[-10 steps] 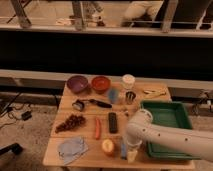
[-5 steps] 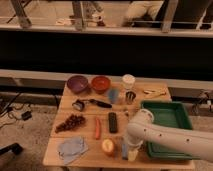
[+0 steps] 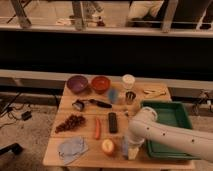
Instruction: Place sponge in table surface
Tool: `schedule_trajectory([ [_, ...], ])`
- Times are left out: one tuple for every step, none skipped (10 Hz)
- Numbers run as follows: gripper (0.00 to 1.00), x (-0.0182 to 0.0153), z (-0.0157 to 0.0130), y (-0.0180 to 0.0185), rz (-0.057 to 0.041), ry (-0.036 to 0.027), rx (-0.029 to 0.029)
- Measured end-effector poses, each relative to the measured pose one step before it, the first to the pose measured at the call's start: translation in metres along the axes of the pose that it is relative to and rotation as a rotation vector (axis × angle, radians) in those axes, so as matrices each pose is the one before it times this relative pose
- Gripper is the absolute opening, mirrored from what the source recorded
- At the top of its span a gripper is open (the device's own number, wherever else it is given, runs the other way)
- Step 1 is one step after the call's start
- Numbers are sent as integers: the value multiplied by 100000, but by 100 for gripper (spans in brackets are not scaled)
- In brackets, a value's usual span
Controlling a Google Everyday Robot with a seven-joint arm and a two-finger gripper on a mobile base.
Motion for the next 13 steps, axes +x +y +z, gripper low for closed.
schedule_trajectory([
  [27,95,-1065,-412,902,-894,1344],
  [27,231,-971,-479,1243,-1178,1292],
  [27,166,-612,-359,972,-1029,915],
  [27,162,-1123,-488,1293,-1704,1499],
  [27,66,-1225,-451,1055,-1490,1579],
  [27,84,-698,-229,802,-840,761],
  [27,-18,-591,-176,621,-1228,399],
  [27,-243,-629,-324,298,-1360,709],
  [27,-151,-668,-155,484,-993,186],
  [27,60,-166,75,347,-405,-174],
  [27,-87,-59,-23,191,-923,75],
  [27,-185,-68,-81,-167,-642,148],
  [27,-51,-5,21,-18,-336,21],
])
